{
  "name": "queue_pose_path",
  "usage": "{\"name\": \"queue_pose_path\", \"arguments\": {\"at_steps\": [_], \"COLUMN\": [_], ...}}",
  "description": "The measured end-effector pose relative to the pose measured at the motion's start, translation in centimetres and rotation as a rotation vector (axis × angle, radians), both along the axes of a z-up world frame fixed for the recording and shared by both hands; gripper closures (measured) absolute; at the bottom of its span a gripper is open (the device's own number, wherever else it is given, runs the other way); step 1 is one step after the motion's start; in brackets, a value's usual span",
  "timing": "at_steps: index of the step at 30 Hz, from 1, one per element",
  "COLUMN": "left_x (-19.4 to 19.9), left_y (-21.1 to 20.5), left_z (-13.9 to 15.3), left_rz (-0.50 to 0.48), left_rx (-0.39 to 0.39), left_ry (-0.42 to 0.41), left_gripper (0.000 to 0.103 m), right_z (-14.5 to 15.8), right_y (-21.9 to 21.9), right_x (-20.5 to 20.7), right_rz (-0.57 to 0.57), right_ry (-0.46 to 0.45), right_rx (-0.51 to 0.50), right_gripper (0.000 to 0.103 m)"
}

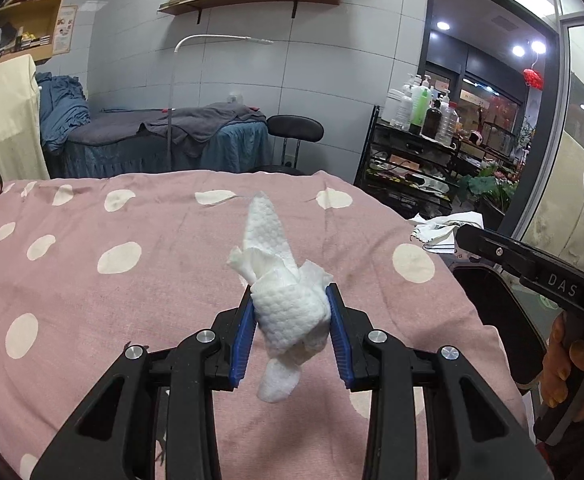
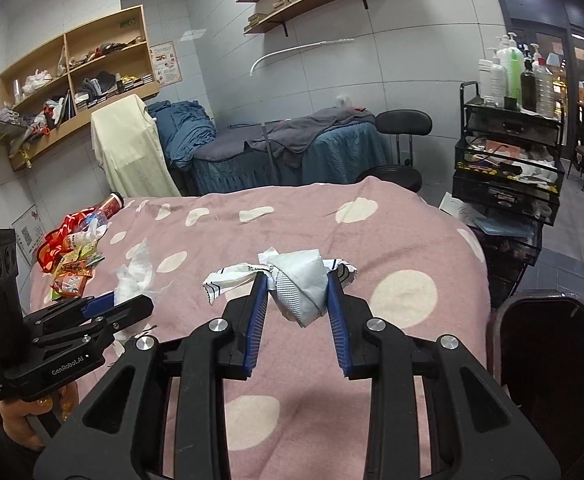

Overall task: Collect trash
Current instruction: 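Carry both items to the bin and release the striped cloth from the right tool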

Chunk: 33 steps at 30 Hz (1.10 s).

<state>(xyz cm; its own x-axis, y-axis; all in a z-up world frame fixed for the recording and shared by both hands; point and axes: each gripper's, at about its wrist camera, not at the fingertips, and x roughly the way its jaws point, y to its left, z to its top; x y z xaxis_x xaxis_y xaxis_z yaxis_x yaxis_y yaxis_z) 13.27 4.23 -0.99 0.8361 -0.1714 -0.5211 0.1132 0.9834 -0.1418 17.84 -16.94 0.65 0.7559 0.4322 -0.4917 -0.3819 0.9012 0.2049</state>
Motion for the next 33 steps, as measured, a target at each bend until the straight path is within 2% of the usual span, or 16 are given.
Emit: {"name": "queue_pose_path", "arguments": {"at_steps": [6,21,33], "left_x": [-1.0,-1.3,-0.8], "left_y": [-2.3,-8.1,-12.2], "left_z": [0.0,0.3,0.3], "left_rz": [-0.057,-0.173,-0.268], "left_rx": [-0.030,-0.029,-0.025], "left_ry": [-0.010,-0.012,-0.004], "left_gripper": [0.069,0.069,0.069], "right_z": [-0.2,-2.1,-5.9], "right_y": [-3.7,-12.5,-18.5], "right_x": [-2.0,-5.0,-4.8], "right_rz": [-0.072,-0.317,-0.511], "right_ry": [-0.004,0.024,0.114], "right_rx": [0.025,0.049,0.017], "right_gripper": [0.072,0.072,0.072]}}
